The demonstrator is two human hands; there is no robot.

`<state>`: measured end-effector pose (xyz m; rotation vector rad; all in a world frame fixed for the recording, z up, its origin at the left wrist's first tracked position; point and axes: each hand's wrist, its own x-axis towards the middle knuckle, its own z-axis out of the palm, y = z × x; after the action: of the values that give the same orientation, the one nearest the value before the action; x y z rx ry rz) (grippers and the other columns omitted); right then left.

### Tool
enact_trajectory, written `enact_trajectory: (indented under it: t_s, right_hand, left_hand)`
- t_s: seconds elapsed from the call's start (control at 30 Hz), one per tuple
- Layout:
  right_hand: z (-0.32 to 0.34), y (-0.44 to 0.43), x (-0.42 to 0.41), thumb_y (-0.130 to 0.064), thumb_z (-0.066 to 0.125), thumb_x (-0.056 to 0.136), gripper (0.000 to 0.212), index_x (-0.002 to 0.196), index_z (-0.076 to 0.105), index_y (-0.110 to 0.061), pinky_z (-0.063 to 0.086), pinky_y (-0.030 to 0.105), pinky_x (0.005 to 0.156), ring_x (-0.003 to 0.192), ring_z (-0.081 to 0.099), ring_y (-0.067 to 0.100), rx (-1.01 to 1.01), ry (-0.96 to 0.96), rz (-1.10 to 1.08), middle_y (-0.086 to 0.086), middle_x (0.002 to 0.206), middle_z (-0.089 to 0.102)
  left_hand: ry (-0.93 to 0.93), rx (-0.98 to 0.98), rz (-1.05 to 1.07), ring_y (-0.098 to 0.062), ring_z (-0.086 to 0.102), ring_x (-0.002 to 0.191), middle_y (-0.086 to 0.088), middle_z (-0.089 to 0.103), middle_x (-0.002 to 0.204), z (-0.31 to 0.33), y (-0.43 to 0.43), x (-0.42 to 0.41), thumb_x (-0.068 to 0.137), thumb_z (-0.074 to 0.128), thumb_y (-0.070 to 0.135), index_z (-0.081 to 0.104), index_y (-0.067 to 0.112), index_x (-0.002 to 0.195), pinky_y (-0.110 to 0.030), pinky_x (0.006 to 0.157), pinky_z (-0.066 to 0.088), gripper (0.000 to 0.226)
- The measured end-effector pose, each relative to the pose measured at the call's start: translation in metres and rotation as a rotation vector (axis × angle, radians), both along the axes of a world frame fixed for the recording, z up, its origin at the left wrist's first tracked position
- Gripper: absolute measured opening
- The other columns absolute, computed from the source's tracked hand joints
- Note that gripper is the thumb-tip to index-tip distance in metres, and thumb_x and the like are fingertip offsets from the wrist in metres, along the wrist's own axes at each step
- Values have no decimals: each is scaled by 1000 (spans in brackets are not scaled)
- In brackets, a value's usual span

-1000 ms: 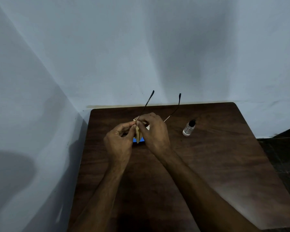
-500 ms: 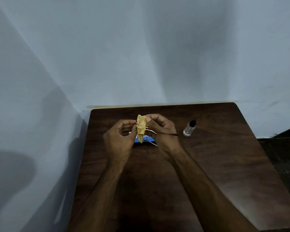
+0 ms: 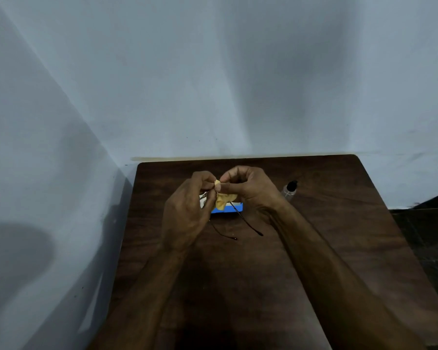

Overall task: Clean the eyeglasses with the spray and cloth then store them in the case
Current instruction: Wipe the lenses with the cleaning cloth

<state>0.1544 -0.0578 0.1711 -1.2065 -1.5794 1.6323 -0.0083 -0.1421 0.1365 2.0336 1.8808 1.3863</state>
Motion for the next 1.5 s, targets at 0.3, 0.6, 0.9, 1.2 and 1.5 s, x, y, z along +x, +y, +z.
enact_trajectory:
  t_s: [0.3,0.6,0.9,1.2,1.5]
  right_hand:
    - [-22,-13,2,-6,84,78,12,83,74,-12,63,54,79,74,73,22,98,-124,-50,8,84,77]
    - [-15,-10,-10,-20,81,81,8,86,74,-23,63,41,74,77,73,8,271,-237,-131,-5,83,76]
    - [-13,-19,-8,-16,79,79,13,82,69,-24,47,13,58,71,66,-1,350,-388,-99,-10,77,71]
    - [-12,-19,-10,-17,78,82,14,90,68,-23,57,28,69,84,66,4,459,-476,-55,-9,87,71]
    - [-3,-18,-9,-15,74,82,14,89,66,-24,56,35,73,85,63,7,614,-457,0,-9,89,68]
  left_hand:
    - [12,-73,23,-9,70,93,5,73,103,-9,4,-4,91,79,13,54,26,128,-36,73,62,46]
    - [37,-53,-23,-14,70,94,1,72,105,-15,13,-4,91,78,10,61,20,126,-39,74,61,40]
    - [81,-99,24,-19,68,92,-5,73,101,-19,22,-19,96,62,23,76,9,107,-40,77,61,22]
    - [53,-131,53,-21,68,92,-5,72,102,-17,28,-24,94,59,25,77,11,106,-44,75,61,26]
    - [64,-176,77,-21,68,86,-6,72,98,-18,27,-25,89,76,9,78,10,104,-46,72,61,15]
